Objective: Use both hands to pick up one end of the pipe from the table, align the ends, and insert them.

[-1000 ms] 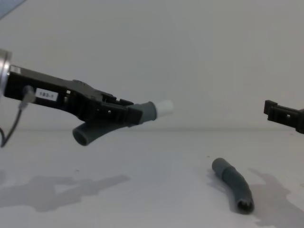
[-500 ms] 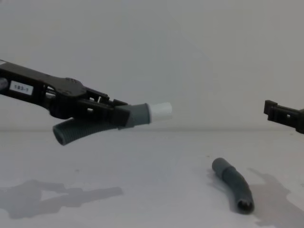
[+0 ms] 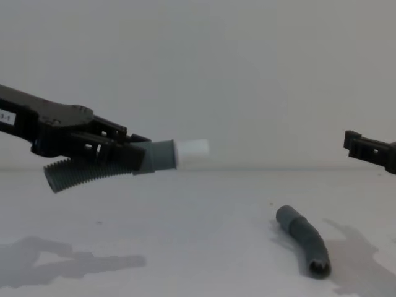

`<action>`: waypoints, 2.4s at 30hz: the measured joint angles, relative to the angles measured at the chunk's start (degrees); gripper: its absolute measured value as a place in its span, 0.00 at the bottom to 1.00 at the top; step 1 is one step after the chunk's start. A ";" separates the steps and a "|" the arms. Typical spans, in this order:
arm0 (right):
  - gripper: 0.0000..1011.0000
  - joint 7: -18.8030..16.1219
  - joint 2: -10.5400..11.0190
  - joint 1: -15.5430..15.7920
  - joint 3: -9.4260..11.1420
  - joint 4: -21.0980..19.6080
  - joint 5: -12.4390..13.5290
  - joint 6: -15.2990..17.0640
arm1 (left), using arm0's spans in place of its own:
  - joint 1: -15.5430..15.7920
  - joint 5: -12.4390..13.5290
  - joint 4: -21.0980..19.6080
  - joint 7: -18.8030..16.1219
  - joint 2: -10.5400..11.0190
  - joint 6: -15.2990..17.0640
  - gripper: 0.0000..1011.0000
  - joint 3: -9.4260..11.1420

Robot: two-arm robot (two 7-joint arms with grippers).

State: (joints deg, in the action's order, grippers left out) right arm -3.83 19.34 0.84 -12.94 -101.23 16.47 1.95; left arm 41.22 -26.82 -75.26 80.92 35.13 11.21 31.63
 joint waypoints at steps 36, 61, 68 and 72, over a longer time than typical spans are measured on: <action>0.99 -0.28 -0.66 -1.35 -0.09 -5.10 2.44 10.23 | -0.03 -1.58 3.97 -0.77 -0.41 -4.23 0.33 0.06; 0.99 2.67 -2.51 -4.33 -3.77 -9.69 4.16 32.43 | -0.09 -1.70 4.19 -0.89 -0.45 -4.50 0.33 0.07; 0.99 0.19 -0.19 -5.45 -5.64 -8.16 2.66 32.84 | -0.09 -1.70 4.19 -0.89 -0.45 -4.51 0.33 0.07; 0.99 -1.17 1.02 -6.04 -6.46 -7.10 1.92 32.72 | -0.09 -1.70 4.19 -0.89 -0.45 -4.51 0.33 0.07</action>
State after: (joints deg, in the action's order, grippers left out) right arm -4.99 20.35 -5.21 -19.40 -108.32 18.39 34.67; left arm 41.13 -28.52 -71.07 80.03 34.68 6.70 31.69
